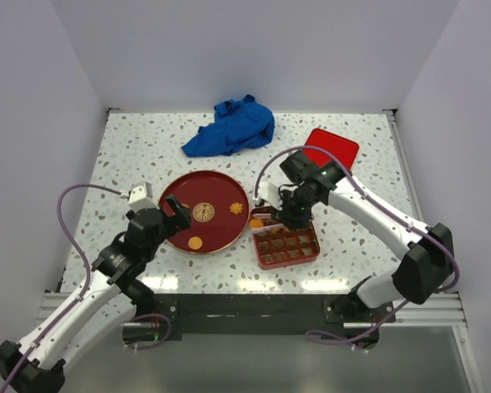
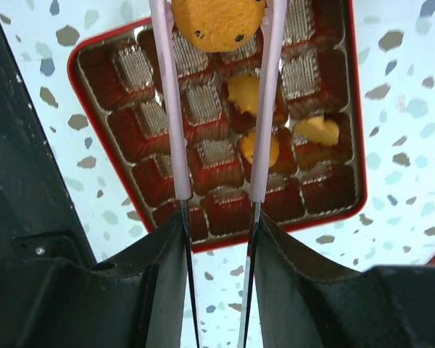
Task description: Pack the cookies
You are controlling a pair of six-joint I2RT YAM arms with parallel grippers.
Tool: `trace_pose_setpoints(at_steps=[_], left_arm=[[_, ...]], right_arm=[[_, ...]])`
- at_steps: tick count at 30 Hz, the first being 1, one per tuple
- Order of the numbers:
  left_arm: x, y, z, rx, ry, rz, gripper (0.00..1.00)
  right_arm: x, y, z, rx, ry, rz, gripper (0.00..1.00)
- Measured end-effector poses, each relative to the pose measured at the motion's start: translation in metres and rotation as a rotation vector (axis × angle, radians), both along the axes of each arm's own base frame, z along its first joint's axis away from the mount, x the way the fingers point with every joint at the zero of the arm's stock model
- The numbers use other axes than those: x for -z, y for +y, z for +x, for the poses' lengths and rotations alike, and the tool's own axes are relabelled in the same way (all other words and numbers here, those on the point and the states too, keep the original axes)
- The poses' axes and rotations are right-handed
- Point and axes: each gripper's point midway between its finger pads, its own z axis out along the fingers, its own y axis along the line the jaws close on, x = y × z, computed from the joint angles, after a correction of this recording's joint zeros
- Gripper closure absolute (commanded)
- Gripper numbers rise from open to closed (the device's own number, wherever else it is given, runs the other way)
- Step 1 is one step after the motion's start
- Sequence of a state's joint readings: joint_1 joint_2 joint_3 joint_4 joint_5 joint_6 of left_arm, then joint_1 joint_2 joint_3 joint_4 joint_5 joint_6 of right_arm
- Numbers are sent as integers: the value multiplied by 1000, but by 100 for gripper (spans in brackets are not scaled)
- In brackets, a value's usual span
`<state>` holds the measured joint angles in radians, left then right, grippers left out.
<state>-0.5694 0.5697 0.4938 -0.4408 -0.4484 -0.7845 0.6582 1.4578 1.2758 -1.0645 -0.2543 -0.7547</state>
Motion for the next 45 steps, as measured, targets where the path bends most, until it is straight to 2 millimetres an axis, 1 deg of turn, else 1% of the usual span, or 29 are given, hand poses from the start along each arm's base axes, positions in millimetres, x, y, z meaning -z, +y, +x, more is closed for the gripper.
trace_pose_setpoints(at_steps=[2, 6, 12, 19, 26, 31, 37, 45], left_arm=[[0, -2, 1, 5, 0, -1, 0], [-1, -5, 3, 15, -1, -7, 0], [-2, -8, 4, 25, -5, -16, 0], [-4, -9, 5, 28, -14, -23, 0], [-8, -9, 4, 28, -28, -32, 0], [-8, -9, 4, 28, -28, -32, 0], [-7, -9, 4, 28, -25, -30, 0], [-9, -9, 5, 28, -33, -35, 0]], right_arm=[[1, -12, -2, 27, 8, -5, 81], [5, -28, -4, 67, 20, -19, 81], [15, -36, -14, 82, 54, -44, 81], [18, -34, -13, 115, 70, -45, 80], [24, -28, -4, 137, 98, -57, 79], [24, -25, -3, 138, 99, -57, 78], [24, -21, -4, 130, 101, -57, 75], [31, -18, -4, 129, 119, -71, 69]])
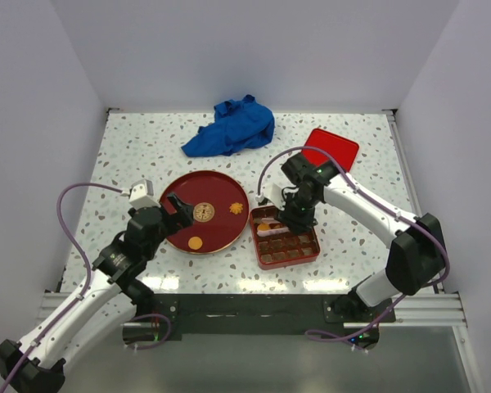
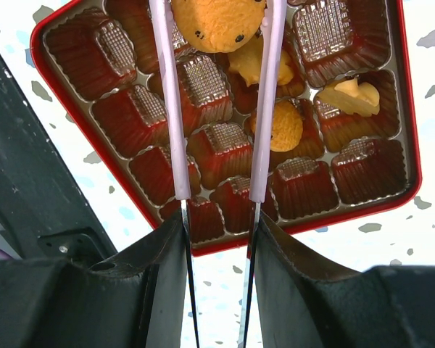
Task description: Pack the cookies
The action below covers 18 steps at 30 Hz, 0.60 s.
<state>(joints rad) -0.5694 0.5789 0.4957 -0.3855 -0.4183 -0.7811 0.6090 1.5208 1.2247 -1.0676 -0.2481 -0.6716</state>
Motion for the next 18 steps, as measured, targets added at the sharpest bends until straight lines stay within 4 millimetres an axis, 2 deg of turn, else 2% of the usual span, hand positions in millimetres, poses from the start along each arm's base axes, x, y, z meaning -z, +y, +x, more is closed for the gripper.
trace_pose_setpoints(at_steps=[7, 18], left_arm=[[0, 0, 0, 0, 0, 0, 0], [0, 0, 0, 0, 0, 0, 0]], right_arm=[[2, 2, 2, 4, 0, -3, 62], [3, 2, 3, 2, -12, -15, 57]])
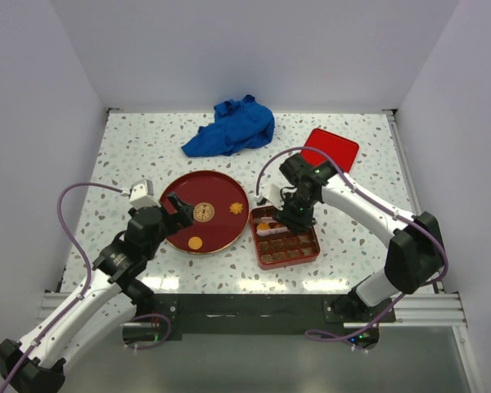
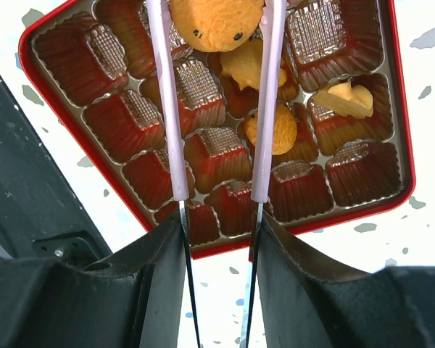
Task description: Pack the cookies
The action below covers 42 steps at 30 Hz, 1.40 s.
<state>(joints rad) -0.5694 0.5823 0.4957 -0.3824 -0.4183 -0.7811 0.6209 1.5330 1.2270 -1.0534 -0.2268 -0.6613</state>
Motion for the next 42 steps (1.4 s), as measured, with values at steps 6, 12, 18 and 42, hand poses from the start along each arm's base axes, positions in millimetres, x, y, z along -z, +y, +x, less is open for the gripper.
trace_pose_setpoints(at_steps=[6, 12, 18, 42], left_arm=[[-1, 0, 0, 0, -2, -1, 0], [-1, 0, 0, 0, -4, -2, 0], [-2, 0, 0, 0, -7, -5, 0], [-12, 16, -4, -33, -12, 67, 0]], right_arm=[[0, 0, 0, 0, -1, 0, 55], [0, 0, 0, 0, -1, 1, 56], [-6, 3, 3, 4, -11, 10, 63], [-13, 121, 15, -396, -111, 86, 64]])
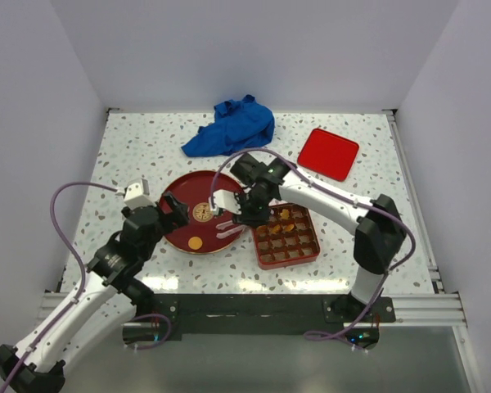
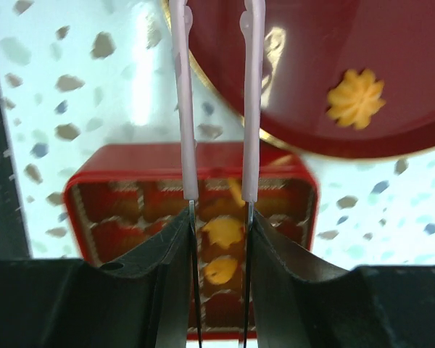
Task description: Pack the cookies
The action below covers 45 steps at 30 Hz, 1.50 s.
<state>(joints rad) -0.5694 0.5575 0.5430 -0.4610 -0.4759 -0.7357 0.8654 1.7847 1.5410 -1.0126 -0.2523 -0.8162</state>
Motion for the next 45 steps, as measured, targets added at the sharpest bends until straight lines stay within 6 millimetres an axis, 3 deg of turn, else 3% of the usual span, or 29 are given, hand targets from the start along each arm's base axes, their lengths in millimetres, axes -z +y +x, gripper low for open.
trace_pose_setpoints(at_steps=[5, 17, 32, 45], left_arm=[[-4, 9, -4, -28, -6, 12, 0], [2, 23, -11, -73, 15, 51, 0], [0, 29, -15, -92, 3, 54, 0], [-2, 30, -16, -93, -3, 47, 0]], right_arm=[[17, 26, 21, -81, -68, -12, 64], [40, 64, 26, -253, -148, -43, 62], [55, 79, 19, -298, -148, -65, 58], [55, 94, 22, -273, -150, -45, 58]])
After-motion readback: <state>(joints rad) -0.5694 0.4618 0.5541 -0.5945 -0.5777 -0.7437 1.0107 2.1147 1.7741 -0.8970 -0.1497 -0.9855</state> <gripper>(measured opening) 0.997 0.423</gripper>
